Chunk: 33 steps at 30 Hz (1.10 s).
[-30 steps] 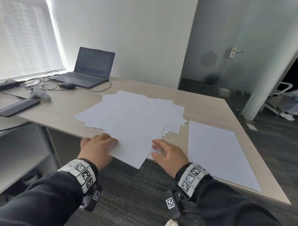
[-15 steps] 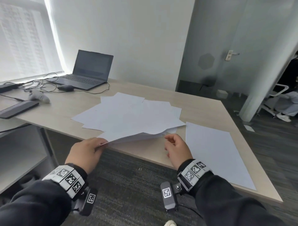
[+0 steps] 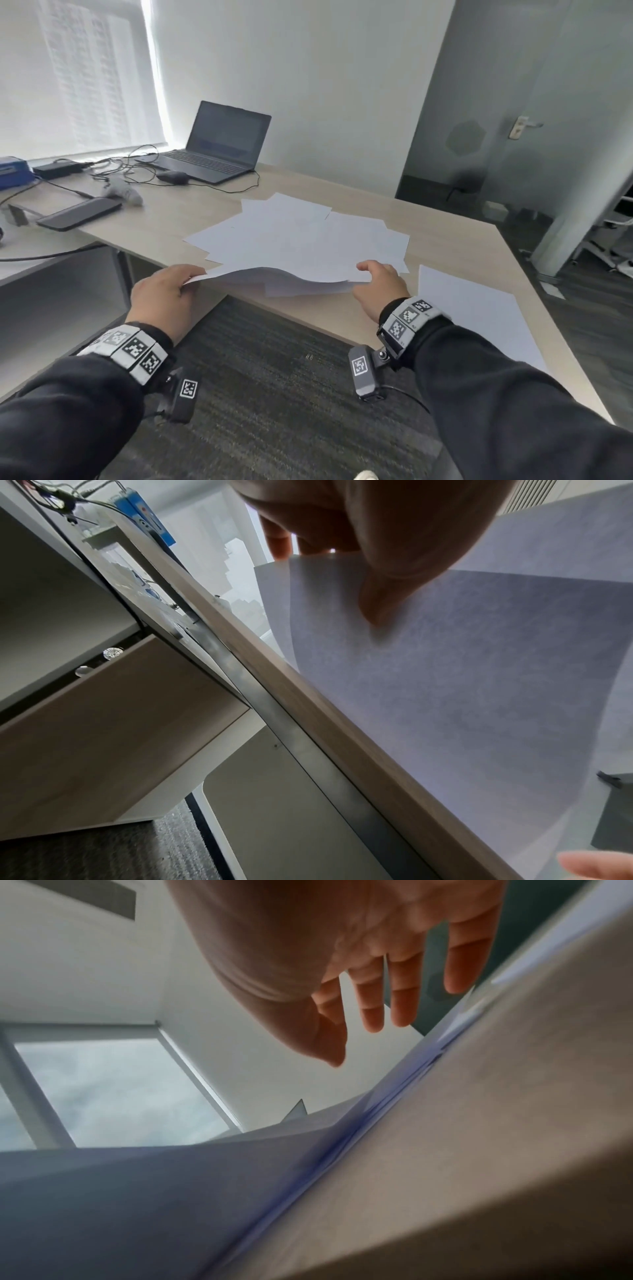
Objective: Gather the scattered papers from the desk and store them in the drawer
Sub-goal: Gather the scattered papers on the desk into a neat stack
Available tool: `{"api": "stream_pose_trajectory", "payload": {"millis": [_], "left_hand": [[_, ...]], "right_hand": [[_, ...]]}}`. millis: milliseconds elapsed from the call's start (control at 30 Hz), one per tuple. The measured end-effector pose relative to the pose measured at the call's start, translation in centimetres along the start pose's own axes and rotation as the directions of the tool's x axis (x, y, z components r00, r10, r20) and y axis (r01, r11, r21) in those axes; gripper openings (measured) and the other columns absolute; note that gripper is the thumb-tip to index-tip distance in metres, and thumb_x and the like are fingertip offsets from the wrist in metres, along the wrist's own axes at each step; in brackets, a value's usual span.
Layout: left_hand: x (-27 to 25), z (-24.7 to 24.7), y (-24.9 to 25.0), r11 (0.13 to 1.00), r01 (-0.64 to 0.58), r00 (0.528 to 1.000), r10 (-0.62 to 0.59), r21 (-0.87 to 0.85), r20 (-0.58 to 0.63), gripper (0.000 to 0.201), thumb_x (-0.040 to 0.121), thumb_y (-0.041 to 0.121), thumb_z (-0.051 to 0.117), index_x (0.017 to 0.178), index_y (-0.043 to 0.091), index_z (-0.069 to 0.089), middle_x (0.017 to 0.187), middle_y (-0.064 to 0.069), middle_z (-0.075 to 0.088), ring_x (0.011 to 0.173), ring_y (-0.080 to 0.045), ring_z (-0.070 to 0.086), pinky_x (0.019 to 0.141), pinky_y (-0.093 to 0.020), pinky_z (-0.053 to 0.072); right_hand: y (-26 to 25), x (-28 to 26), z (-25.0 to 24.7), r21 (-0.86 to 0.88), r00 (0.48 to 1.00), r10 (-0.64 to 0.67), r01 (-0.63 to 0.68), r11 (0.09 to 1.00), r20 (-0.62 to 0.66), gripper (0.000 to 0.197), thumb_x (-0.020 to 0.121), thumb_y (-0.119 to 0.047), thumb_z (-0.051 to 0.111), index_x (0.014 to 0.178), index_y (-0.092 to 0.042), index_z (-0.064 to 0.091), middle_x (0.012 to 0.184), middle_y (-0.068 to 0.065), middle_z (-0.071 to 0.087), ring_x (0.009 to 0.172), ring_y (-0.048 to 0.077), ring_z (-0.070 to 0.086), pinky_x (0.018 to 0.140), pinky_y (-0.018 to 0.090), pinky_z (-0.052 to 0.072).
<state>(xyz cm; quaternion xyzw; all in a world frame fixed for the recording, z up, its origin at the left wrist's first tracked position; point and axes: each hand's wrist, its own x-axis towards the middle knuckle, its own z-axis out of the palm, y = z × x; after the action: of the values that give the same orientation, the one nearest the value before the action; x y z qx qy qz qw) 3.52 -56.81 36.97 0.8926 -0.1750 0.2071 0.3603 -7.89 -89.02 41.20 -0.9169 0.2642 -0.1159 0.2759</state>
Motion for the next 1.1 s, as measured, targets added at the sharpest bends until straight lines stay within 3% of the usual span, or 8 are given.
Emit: {"api": "stream_pose_trajectory", "payload": {"millis": [200, 300, 367, 500, 667, 867, 1000, 1100], "left_hand": [[0.1, -1.9, -1.9, 0.996, 0.074, 0.997, -0.075, -0.049, -0.018, 0.028, 0.089, 0.015, 0.052, 0.104, 0.025, 0.073, 0.105, -0.003, 0.075, 0.107, -0.031, 0.064, 0.098, -0.047, 0.048], [-0.1, -2.9, -1.8, 0.992, 0.116, 0.993, -0.117, -0.059, -0.016, 0.028, 0.089, 0.012, 0.054, 0.104, 0.025, 0.073, 0.104, -0.003, 0.074, 0.106, -0.03, 0.064, 0.099, -0.044, 0.047], [-0.4, -3.7, -1.9, 0.99, 0.122, 0.992, -0.124, -0.063, -0.015, 0.033, 0.084, 0.022, 0.047, 0.104, 0.029, 0.072, 0.105, 0.001, 0.074, 0.107, -0.028, 0.063, 0.101, -0.044, 0.046], [-0.8, -4.9, -2.0, 0.987, 0.15, 0.989, -0.149, -0.061, 0.015, 0.027, 0.093, 0.021, 0.049, 0.099, 0.038, 0.07, 0.093, 0.007, 0.07, 0.098, -0.023, 0.062, 0.098, -0.043, 0.046], [-1.0, -6.0, -1.9, 0.979, 0.185, 0.982, -0.181, -0.083, 0.048, 0.027, 0.095, 0.039, 0.05, 0.11, 0.034, 0.072, 0.106, -0.007, 0.073, 0.108, -0.036, 0.062, 0.094, -0.044, 0.048], [-1.0, -5.4, -1.0, 0.982, 0.17, 0.983, -0.163, -0.08, 0.089, 0.021, 0.099, 0.032, 0.053, 0.102, 0.025, 0.073, 0.095, -0.007, 0.072, 0.101, -0.035, 0.063, 0.091, -0.043, 0.047], [-1.7, -4.9, 0.2, 0.99, 0.109, 0.99, -0.099, -0.09, 0.102, 0.02, 0.097, 0.03, 0.056, 0.101, 0.025, 0.075, 0.097, -0.004, 0.074, 0.101, -0.029, 0.065, 0.089, -0.041, 0.049], [-2.4, -4.4, 1.1, 0.992, 0.004, 0.995, 0.009, -0.125, 0.1, 0.033, 0.085, 0.047, 0.048, 0.097, 0.035, 0.076, 0.096, 0.007, 0.076, 0.099, -0.021, 0.068, 0.091, -0.042, 0.051]], "right_hand": [[-1.4, 2.4, 0.7, -0.378, 0.986, 0.047, 0.018, 0.926, 0.161, 0.069, 0.083, -0.027, 0.045, 0.149, -0.039, 0.032, 0.157, -0.005, 0.033, 0.14, 0.029, 0.034, 0.113, 0.051, 0.033], [-2.2, 3.3, 1.6, -0.467, 0.952, 0.053, 0.098, 0.879, 0.3, 0.068, 0.088, -0.031, 0.045, 0.153, -0.036, 0.026, 0.153, 0.001, 0.045, 0.133, 0.032, 0.047, 0.11, 0.045, 0.039], [-2.8, 3.3, 2.2, -0.511, 0.958, 0.045, 0.11, 0.852, 0.282, 0.062, 0.089, -0.025, 0.044, 0.149, -0.039, 0.034, 0.141, -0.001, 0.056, 0.124, 0.03, 0.056, 0.109, 0.047, 0.036], [-3.8, 2.9, 2.5, -0.635, 0.979, 0.032, 0.107, 0.765, 0.203, 0.037, 0.084, -0.015, 0.043, 0.107, -0.03, 0.069, 0.11, -0.006, 0.067, 0.106, 0.025, 0.06, 0.105, 0.052, 0.024], [-2.9, 2.2, 1.4, -0.602, 0.993, -0.008, 0.077, 0.795, 0.117, 0.032, 0.086, -0.024, 0.043, 0.099, -0.038, 0.069, 0.111, -0.01, 0.066, 0.11, 0.022, 0.056, 0.1, 0.048, 0.027], [-0.9, 1.7, -2.3, -0.518, 0.996, 0.026, -0.068, 0.852, -0.089, 0.024, 0.089, -0.03, 0.046, 0.088, -0.04, 0.068, 0.105, -0.011, 0.066, 0.106, 0.023, 0.057, 0.095, 0.046, 0.028], [1.6, 2.3, -5.8, -0.267, 0.968, 0.108, -0.168, 0.949, -0.227, 0.019, 0.09, -0.032, 0.048, 0.088, -0.03, 0.067, 0.101, 0.002, 0.066, 0.1, 0.031, 0.06, 0.091, 0.042, 0.035], [3.4, 1.8, -7.4, -0.115, 0.944, 0.101, -0.144, 0.983, -0.315, 0.025, 0.091, -0.027, 0.052, 0.102, -0.012, 0.07, 0.113, 0.016, 0.069, 0.101, 0.038, 0.061, 0.087, 0.038, 0.046]]}}
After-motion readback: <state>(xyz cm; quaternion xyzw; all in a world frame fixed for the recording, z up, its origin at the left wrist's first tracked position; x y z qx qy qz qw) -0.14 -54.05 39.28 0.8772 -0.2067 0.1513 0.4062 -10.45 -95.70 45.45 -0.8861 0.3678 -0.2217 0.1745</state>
